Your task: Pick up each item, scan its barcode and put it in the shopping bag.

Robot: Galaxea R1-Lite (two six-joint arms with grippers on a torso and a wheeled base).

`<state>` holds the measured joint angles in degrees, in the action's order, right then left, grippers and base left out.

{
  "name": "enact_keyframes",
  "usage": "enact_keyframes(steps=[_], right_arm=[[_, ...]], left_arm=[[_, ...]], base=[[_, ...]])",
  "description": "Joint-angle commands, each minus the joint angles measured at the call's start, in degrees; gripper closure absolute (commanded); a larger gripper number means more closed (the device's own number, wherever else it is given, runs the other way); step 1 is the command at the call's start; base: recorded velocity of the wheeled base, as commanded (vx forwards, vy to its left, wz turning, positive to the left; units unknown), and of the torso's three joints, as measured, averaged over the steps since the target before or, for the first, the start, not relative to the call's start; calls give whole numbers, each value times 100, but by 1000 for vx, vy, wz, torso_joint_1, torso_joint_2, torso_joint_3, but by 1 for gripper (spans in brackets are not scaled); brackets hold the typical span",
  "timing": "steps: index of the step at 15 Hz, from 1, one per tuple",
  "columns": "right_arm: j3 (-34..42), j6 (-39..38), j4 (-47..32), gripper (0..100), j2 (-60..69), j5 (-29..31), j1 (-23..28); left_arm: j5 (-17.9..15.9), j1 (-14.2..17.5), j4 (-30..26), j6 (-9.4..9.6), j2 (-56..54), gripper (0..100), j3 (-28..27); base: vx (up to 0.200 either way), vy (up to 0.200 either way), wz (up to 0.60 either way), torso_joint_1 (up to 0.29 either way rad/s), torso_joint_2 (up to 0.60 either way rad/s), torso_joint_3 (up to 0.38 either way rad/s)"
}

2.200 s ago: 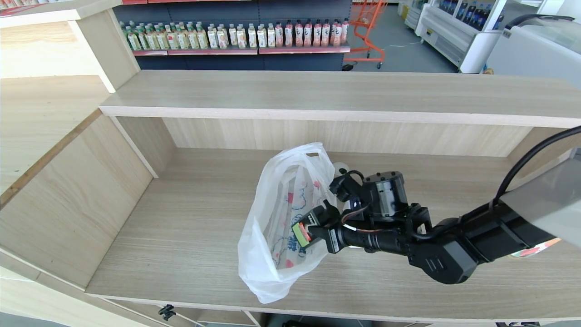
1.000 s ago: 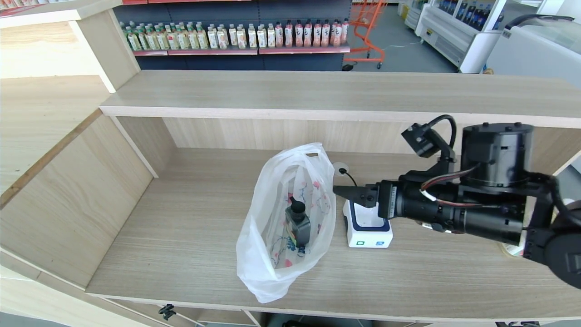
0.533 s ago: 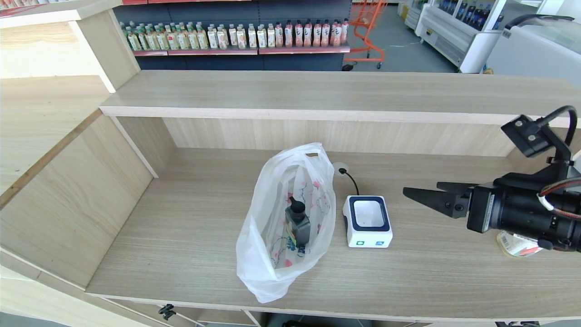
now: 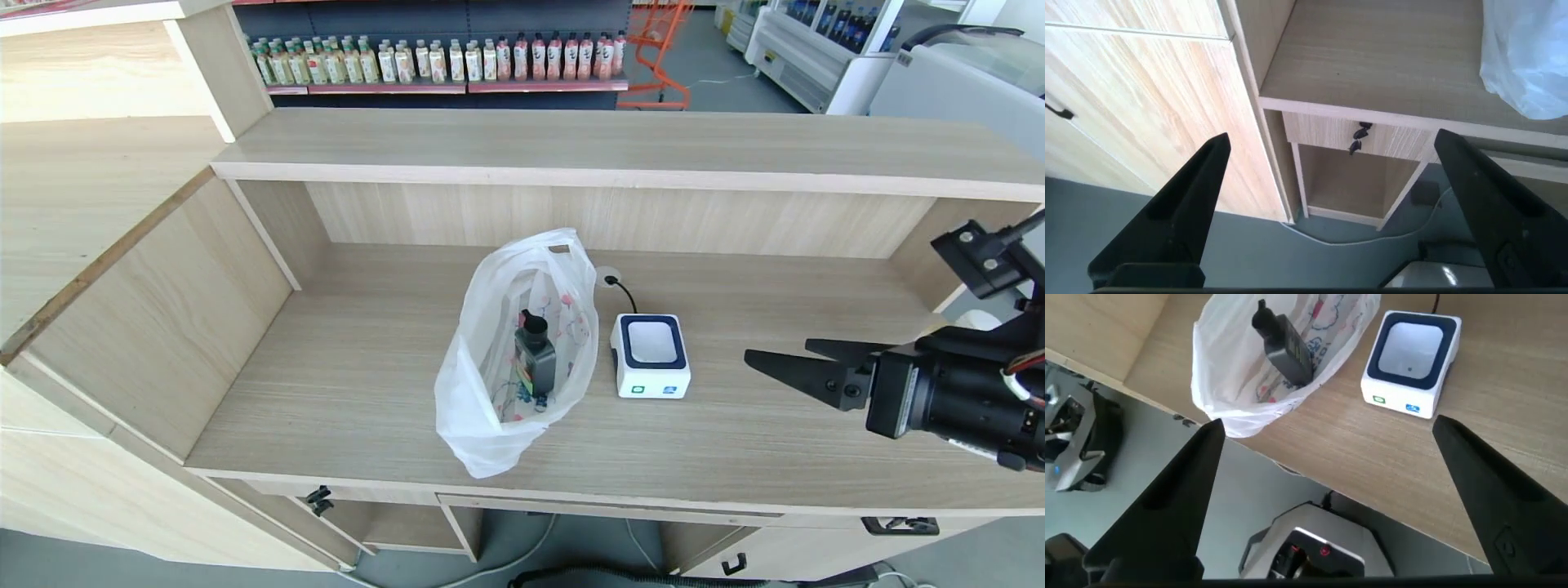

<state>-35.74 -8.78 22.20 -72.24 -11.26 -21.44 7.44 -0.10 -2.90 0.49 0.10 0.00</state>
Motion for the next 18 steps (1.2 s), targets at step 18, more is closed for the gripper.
enact_keyframes(steps=[18], right_arm=[[94,-1,-647,0,-510,819,685]], left_arm=[[3,1,0,4,-1,0,0]], base=[[0,-189,0,2,2,2]])
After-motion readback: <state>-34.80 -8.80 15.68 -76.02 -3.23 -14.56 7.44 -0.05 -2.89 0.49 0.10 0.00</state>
